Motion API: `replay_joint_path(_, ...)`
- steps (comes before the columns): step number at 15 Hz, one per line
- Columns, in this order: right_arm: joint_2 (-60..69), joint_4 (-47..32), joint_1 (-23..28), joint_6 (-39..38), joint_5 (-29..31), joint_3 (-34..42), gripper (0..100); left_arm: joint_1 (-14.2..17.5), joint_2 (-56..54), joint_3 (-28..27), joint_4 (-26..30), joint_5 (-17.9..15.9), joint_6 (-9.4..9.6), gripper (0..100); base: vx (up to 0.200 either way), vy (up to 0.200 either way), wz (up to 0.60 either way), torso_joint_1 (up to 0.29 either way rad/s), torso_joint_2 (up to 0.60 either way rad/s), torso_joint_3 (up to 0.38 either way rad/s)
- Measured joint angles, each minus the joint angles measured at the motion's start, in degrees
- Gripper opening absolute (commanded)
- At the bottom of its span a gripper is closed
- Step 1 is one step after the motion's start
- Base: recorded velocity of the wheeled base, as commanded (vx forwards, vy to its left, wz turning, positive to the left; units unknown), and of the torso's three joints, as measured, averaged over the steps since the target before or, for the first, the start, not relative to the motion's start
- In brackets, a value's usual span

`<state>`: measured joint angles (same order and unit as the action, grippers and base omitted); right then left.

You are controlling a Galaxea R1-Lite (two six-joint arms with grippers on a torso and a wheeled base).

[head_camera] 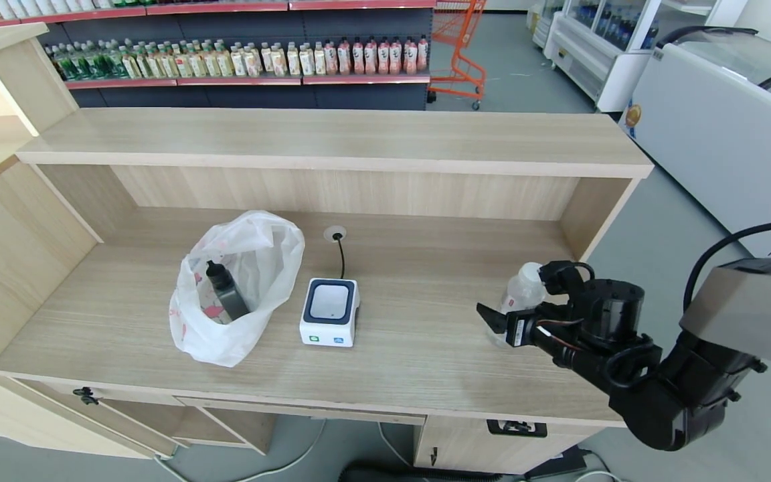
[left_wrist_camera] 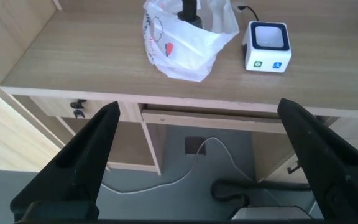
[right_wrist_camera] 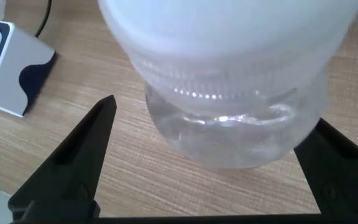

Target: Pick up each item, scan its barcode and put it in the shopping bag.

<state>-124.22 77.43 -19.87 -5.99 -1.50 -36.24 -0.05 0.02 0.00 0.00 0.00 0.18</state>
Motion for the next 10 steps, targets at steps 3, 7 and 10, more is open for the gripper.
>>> replay_joint_path(3,-1.6,0.0,-0.27,0.74,-0.11,-2.91,100,-0.05,0.0,0.0,0.0,0.0,0.0,100,0.0,0.0,0.0,0.0,0.0,0.0)
replay_joint_path(7,-2.71,-0.02,-0.3,0.79,-0.22,-5.66,0,-0.05,0.0,0.0,0.0,0.0,0.0,100,0.0,0.0,0.0,0.0,0.0,0.0)
replay_joint_path(10,-2.71,-0.11,-0.13,0.71,-0.55,-6.47,0,0.0,0.0,0.0,0.0,-0.02,0.0,100,0.0,0.0,0.0,0.0,0.0,0.0)
